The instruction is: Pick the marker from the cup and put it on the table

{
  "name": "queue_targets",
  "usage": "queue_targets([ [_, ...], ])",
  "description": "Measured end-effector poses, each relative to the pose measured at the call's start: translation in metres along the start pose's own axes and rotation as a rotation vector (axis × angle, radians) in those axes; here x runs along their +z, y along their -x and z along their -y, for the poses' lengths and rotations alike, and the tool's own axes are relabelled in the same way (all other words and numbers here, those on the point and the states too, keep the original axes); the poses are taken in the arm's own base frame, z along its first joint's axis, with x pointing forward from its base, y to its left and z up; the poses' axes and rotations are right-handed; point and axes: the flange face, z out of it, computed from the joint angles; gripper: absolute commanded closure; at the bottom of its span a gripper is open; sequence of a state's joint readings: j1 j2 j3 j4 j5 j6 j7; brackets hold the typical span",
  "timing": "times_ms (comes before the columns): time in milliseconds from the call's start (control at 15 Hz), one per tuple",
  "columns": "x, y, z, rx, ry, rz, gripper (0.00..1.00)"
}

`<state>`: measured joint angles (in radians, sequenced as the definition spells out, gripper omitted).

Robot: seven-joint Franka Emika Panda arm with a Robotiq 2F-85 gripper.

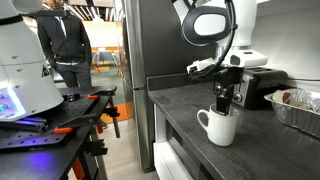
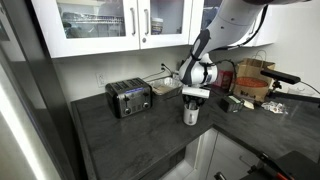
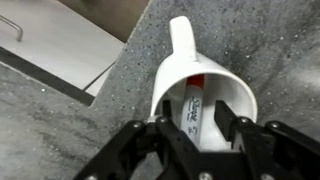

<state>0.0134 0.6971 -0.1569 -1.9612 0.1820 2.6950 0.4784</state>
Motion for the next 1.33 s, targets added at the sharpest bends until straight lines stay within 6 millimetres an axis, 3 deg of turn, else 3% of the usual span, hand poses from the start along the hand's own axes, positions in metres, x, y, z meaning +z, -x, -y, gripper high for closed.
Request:
queue_targets([
  [200, 0.0012, -0.0015, 0.0001, 0.003, -0.001, -0.004, 0.53],
  [533, 0.0042, -0.0026, 0.0016, 0.001, 0.000, -0.005, 0.72],
  [667, 0.0065, -0.0027, 0.0017, 0.000, 0.002, -0.004, 0.95],
  [733, 0.0071, -0.0029, 0.0020, 0.000, 0.002, -0.004, 0.98],
  [1333, 0.0022, -0.0033, 0.0069, -0.012, 0.004, -0.018, 1.00],
])
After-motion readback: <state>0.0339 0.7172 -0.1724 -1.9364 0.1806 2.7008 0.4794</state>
